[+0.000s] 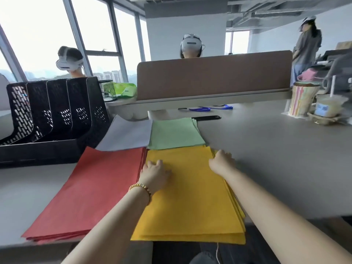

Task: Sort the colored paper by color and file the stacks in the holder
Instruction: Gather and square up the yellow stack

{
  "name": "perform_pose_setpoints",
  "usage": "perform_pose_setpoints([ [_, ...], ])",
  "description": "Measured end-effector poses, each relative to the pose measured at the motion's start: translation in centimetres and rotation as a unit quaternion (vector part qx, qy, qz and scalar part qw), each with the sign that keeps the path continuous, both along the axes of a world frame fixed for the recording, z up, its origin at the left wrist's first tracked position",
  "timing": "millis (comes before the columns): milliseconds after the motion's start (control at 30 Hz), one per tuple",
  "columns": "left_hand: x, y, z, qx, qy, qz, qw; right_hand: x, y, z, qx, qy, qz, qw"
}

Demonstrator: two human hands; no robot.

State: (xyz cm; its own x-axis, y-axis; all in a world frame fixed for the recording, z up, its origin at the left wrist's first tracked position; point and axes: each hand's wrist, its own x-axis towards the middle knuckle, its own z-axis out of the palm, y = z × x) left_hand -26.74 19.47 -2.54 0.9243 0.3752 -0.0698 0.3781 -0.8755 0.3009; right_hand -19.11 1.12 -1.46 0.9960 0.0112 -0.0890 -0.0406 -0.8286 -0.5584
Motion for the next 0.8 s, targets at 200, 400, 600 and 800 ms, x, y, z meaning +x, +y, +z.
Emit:
perform_pose_setpoints([
  [200,-1.7,-0.5,-0.7,-0.002,-0.025,0.009,1.0,-1.6,-1.2,1.2,0.248,0.071,-0.032,0.966],
  [400,-1.1,-1.5,-0.9,0.027,-0.006,0.002,1.0,0.2,-1.8,1.6,0.328,0.115,-0.076,0.935],
  [600,-1.1,-2.9,-1.1,0.023,-0.004,-0.034,0.999,0.4,-1.3,2.5,0.216,0.138,-0.015,0.966],
  [800,-1.9,-3.1,-0.5,-0.04,-0.044,-0.04,0.997,0.6,-2.8,2.0,0.289,0.193,-0.007,0.938],
])
